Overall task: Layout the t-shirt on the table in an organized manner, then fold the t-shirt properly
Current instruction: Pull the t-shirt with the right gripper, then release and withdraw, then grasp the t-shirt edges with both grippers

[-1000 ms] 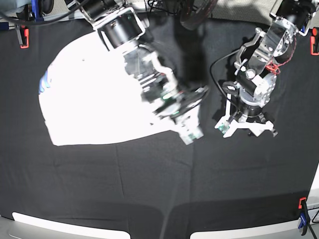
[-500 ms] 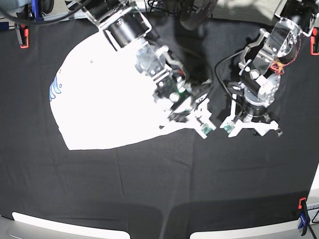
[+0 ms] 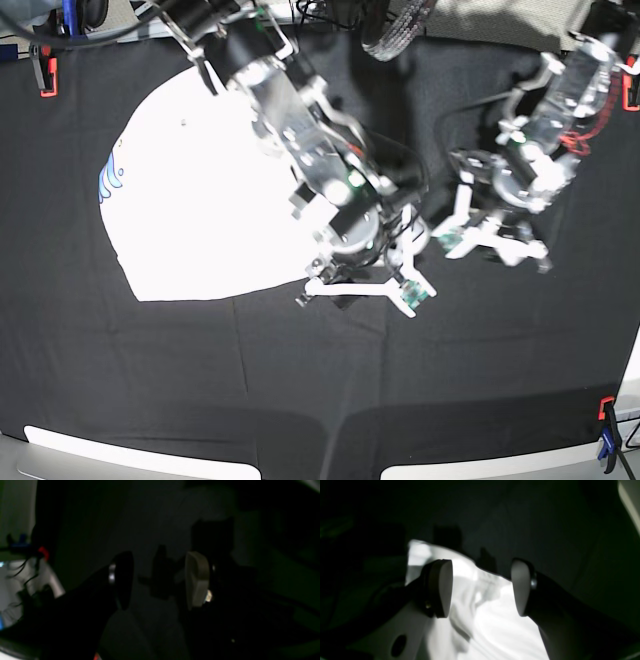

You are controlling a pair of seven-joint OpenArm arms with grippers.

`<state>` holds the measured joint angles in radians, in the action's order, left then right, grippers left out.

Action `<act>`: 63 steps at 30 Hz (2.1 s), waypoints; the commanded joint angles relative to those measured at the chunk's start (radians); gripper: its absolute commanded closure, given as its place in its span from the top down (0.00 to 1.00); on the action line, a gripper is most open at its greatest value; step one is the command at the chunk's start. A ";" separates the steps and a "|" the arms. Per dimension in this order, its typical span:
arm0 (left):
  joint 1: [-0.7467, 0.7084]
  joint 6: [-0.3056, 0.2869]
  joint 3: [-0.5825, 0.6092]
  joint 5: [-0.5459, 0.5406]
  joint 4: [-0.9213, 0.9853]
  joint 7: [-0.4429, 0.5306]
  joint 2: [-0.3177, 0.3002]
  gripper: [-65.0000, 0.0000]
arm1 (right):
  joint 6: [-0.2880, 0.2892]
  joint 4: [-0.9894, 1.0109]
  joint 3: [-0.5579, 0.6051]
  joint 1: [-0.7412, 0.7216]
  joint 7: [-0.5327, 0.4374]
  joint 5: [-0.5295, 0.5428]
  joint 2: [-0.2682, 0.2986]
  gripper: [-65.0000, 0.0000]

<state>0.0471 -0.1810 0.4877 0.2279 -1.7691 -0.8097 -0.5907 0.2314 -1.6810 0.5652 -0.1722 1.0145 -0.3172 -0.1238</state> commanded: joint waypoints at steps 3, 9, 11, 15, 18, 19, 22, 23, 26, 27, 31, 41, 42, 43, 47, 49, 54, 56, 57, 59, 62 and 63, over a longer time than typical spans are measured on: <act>0.017 0.011 -0.008 0.006 -0.018 0.066 -0.051 0.47 | 0.002 -0.098 -0.003 0.011 -0.015 0.016 0.005 0.55; 0.016 -0.099 -0.008 0.006 -0.011 0.341 -0.111 0.47 | 0.016 -0.199 -0.050 0.100 -0.006 -0.017 0.012 0.55; 0.017 -0.100 -0.008 0.026 0.005 0.502 -0.124 0.47 | 0.016 -0.235 -0.102 0.129 0.002 -0.017 0.034 0.55; 0.016 -0.100 -0.006 0.097 0.049 0.599 -0.119 0.47 | 0.016 -0.315 -0.248 0.210 0.010 -0.005 0.101 0.55; 0.016 -0.113 0.023 0.103 0.072 0.599 -0.124 0.44 | 0.016 -0.375 -0.371 0.277 0.011 0.040 0.156 0.55; 0.016 -0.128 0.046 0.126 0.072 0.599 -0.125 0.41 | 0.016 -0.392 -0.410 0.298 0.011 0.042 0.171 0.55; 0.018 -0.134 0.155 0.223 0.072 0.602 -0.124 0.32 | 0.016 -0.435 -0.525 0.353 0.012 0.043 0.209 0.55; 0.020 -0.133 0.198 0.247 0.072 0.601 -0.124 0.32 | 0.016 -0.444 -0.562 0.369 0.014 0.055 0.223 0.55; 0.020 -0.101 0.302 0.296 0.072 0.584 -0.122 0.32 | 0.033 -0.453 -0.674 0.415 0.019 0.098 0.259 0.55; 0.020 -0.058 0.328 0.310 0.072 0.563 -0.122 0.32 | 0.043 -0.453 -0.710 0.430 0.018 0.110 0.271 0.55; 0.021 0.149 0.379 0.359 0.072 0.482 -0.122 0.35 | 0.081 -0.453 -0.861 0.488 0.018 0.195 0.306 0.55; 0.023 0.071 0.379 0.383 0.075 0.480 -0.102 0.36 | 0.193 -0.453 -1.115 0.505 0.019 0.432 0.309 0.55; 0.023 0.071 0.379 0.383 0.075 0.474 -0.093 0.36 | 0.200 -0.453 -1.127 0.505 0.019 0.446 0.309 0.55; 0.023 0.071 0.379 0.383 0.075 0.457 -0.082 0.36 | 0.204 -0.453 -1.138 0.505 0.019 0.458 0.309 0.55; 0.026 0.041 0.379 0.381 0.076 0.385 -0.038 0.36 | 0.218 -0.453 -1.157 0.505 0.026 0.486 0.309 0.55; 0.026 0.005 0.379 0.381 0.076 0.380 -0.029 0.36 | 0.222 -0.453 -1.157 0.505 0.026 0.486 0.309 0.55; 0.051 0.004 0.379 0.383 0.172 0.362 0.004 0.36 | 0.222 -0.461 -1.157 0.505 0.027 0.486 0.309 0.55; 0.068 0.005 0.379 0.382 0.248 0.337 0.011 0.36 | 0.222 -0.472 -1.157 0.505 0.034 0.486 0.309 0.55; 0.074 0.004 0.379 0.385 0.285 0.338 0.011 0.36 | 0.222 -0.478 -1.157 0.505 0.034 0.486 0.309 0.55; 0.078 0.005 0.379 0.406 0.336 0.353 0.011 0.36 | 0.222 -0.492 -1.157 0.505 0.033 0.492 0.309 0.55; 0.073 0.005 0.379 0.435 0.335 0.396 0.012 0.36 | 0.224 -0.508 -1.157 0.505 0.033 0.537 0.309 0.55; 0.072 0.005 0.379 0.437 0.323 0.420 0.012 0.36 | 0.226 -0.510 -1.157 0.505 0.033 0.548 0.309 0.55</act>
<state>0.1226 -0.1394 0.8696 0.6712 -1.4452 -0.3679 -0.5632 0.4568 -2.1715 -0.5861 0.3378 1.0603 0.2356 0.1745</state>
